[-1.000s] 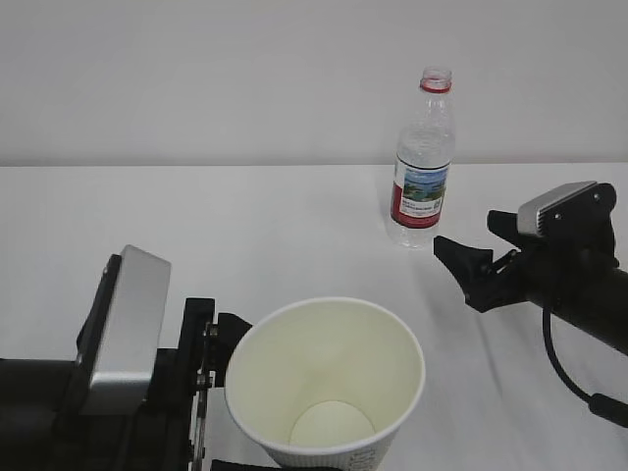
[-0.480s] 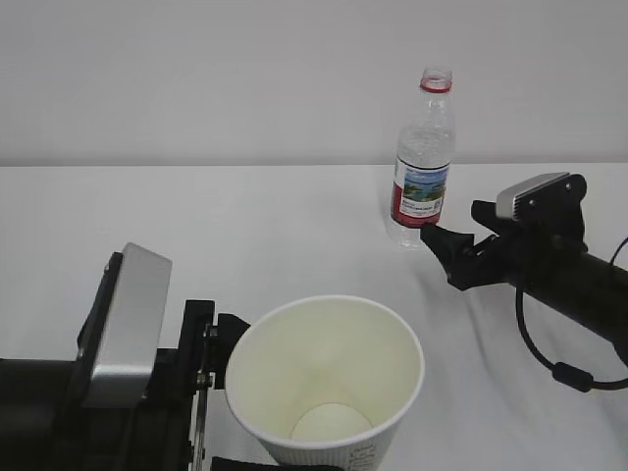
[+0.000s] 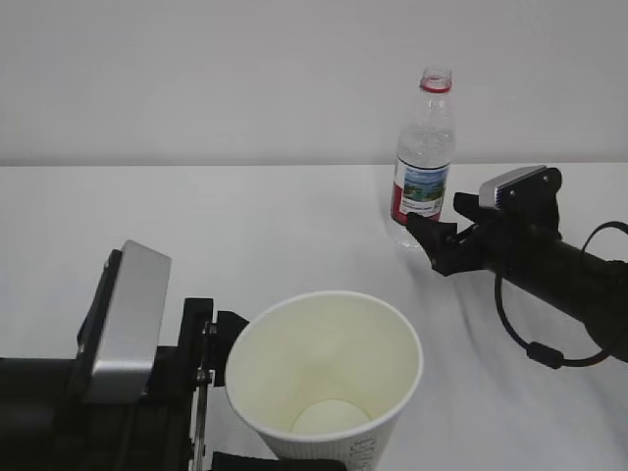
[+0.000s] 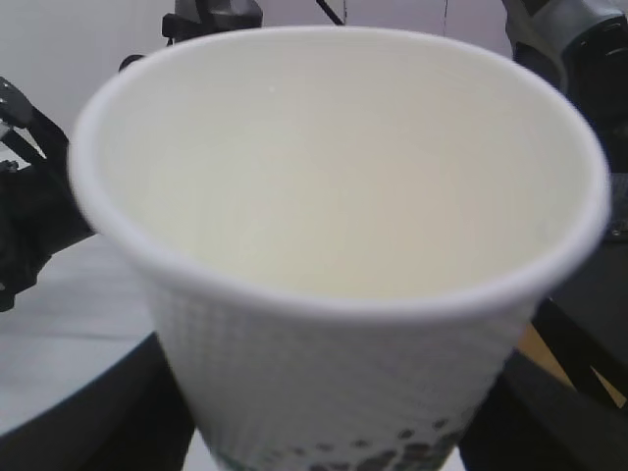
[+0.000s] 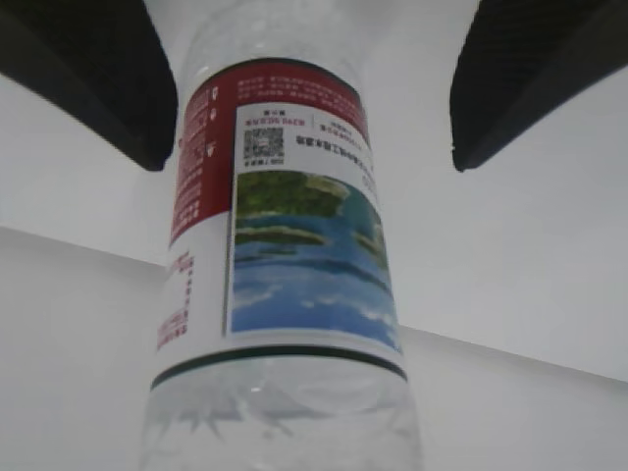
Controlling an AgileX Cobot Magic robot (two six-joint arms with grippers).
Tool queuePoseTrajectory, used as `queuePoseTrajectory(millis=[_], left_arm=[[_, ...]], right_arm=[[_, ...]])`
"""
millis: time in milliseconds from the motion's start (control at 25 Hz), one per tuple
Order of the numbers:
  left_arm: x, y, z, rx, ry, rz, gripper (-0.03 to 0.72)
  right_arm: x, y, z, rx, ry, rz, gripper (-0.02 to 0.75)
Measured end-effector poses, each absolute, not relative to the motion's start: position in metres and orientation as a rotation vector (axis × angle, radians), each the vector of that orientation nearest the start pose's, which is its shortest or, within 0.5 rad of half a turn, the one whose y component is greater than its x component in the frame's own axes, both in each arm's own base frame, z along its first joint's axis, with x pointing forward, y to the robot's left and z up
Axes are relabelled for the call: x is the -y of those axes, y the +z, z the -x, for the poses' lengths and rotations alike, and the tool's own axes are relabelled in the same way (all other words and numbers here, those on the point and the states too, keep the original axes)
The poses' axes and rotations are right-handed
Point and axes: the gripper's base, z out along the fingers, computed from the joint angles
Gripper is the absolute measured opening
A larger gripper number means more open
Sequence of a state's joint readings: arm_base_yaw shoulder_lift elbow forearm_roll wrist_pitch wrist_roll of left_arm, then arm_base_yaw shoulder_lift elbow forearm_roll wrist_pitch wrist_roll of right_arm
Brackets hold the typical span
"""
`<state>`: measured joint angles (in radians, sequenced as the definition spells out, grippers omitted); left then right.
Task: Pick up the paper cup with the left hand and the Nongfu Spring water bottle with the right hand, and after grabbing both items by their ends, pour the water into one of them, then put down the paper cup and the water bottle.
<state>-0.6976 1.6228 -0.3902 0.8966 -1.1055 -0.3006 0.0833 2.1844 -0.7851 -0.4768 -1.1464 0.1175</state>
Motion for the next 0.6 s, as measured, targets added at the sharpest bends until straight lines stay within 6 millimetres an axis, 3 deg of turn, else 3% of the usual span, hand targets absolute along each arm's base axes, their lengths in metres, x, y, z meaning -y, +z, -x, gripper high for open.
queuePoseTrajectory(millis=[600], left_arm=[[0.203,0.168,-0.145,-1.372,-1.032,-1.257,0.536]], right_arm=[[-0.070,0.070,-0.377,-1.697,0.373,0.473,0.662]])
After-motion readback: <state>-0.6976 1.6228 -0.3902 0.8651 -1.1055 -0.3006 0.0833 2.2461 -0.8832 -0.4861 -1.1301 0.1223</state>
